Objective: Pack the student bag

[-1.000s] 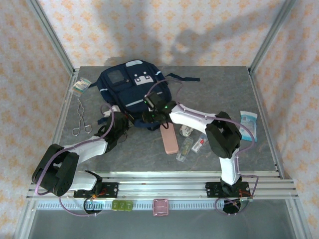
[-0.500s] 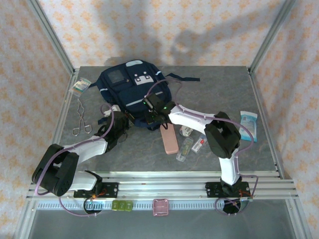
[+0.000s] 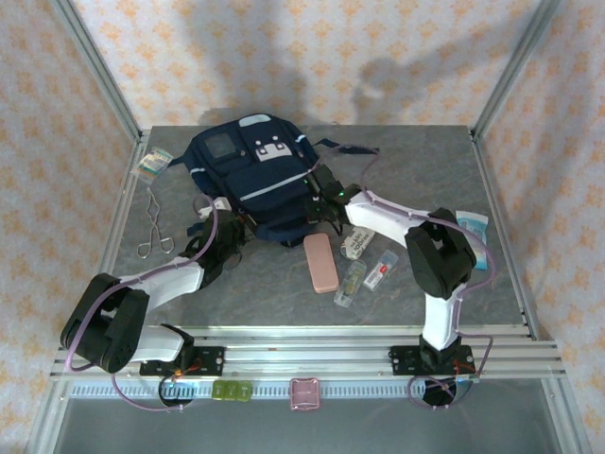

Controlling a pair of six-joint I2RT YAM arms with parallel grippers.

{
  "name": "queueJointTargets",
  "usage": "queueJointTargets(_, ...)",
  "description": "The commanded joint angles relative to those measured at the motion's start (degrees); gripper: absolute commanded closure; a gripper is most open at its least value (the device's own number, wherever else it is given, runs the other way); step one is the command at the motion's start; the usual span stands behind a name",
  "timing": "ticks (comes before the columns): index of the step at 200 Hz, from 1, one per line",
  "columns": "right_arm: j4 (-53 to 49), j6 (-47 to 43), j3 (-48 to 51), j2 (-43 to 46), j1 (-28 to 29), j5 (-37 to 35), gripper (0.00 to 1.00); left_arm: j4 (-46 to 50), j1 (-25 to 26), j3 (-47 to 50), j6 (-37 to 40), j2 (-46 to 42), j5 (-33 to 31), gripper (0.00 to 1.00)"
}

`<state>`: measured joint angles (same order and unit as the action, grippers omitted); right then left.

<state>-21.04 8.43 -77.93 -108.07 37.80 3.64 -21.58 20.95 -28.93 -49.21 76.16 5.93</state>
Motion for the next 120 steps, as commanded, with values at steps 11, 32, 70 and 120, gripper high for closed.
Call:
queueJointTargets(11,1.45,-1.55,3.50,6.69,0.51,2.96,1.00,-2.33,-0.37,-6.19,6.76,0.55,4.99,1.00)
queueJointTargets(32,2.48,-1.83,6.61,9.88,1.26,6.80,1.00,-1.39,-0.38,-8.91,10.08,1.30,8.09,1.00)
queueJointTargets(70,4.94,-0.64,12.00,15.47,2.06,13.90,1.00,0.40,-1.00,-12.54,15.18,1.93,13.10,1.00)
queueJointTargets(120,8.30,1.12,11.74,17.21,7.21,22.22,1.00,-0.52,-9.29,-12.79,13.90,2.69,15.59,1.00)
